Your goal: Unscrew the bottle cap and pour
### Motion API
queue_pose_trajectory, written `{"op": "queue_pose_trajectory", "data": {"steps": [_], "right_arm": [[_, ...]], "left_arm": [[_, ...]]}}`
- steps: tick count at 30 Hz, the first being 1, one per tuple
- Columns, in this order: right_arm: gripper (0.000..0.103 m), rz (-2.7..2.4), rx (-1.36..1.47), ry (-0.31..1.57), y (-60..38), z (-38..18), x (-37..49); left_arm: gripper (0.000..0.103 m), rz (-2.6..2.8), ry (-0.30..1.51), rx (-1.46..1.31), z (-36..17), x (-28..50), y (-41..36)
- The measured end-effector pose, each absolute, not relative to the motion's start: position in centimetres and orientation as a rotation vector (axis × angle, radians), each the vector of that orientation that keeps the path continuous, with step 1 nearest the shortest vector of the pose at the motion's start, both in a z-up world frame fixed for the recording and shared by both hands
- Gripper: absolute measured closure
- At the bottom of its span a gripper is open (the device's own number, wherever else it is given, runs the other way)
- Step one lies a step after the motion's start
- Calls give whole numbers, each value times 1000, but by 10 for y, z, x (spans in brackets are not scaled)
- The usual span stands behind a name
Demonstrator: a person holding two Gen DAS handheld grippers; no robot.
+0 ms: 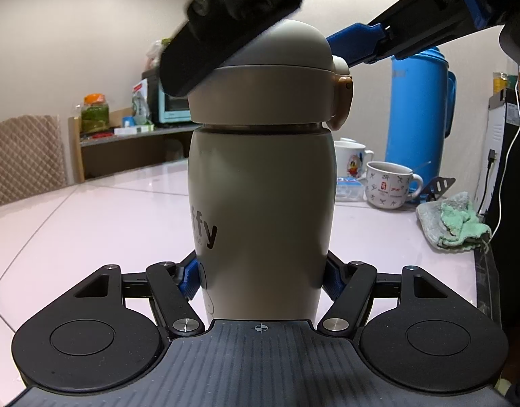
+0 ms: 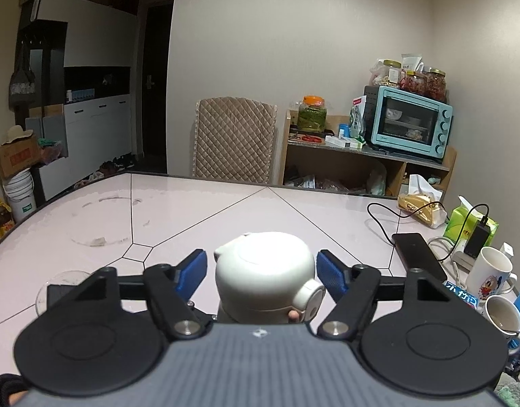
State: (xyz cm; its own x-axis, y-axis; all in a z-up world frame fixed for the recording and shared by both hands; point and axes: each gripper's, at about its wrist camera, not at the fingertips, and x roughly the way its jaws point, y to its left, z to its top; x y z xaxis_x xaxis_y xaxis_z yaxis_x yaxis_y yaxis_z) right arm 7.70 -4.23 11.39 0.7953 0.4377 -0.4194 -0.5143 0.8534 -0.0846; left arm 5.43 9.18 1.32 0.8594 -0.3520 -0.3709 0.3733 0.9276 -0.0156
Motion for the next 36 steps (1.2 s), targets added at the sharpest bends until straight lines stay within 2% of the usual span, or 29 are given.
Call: {"op": "queue_pose_trajectory", "data": {"steps": [6,23,36], "right_arm": [[38,528,-216,388,-43,113,75],[38,821,-265,344,-74,114,96],[39,836,-263,323,-78,116,97]], "left_arm": [[31,-380,380,59,14,55,86],[31,-385,380,54,13,57,85],[31,-383,381,57,13,58,72]]}}
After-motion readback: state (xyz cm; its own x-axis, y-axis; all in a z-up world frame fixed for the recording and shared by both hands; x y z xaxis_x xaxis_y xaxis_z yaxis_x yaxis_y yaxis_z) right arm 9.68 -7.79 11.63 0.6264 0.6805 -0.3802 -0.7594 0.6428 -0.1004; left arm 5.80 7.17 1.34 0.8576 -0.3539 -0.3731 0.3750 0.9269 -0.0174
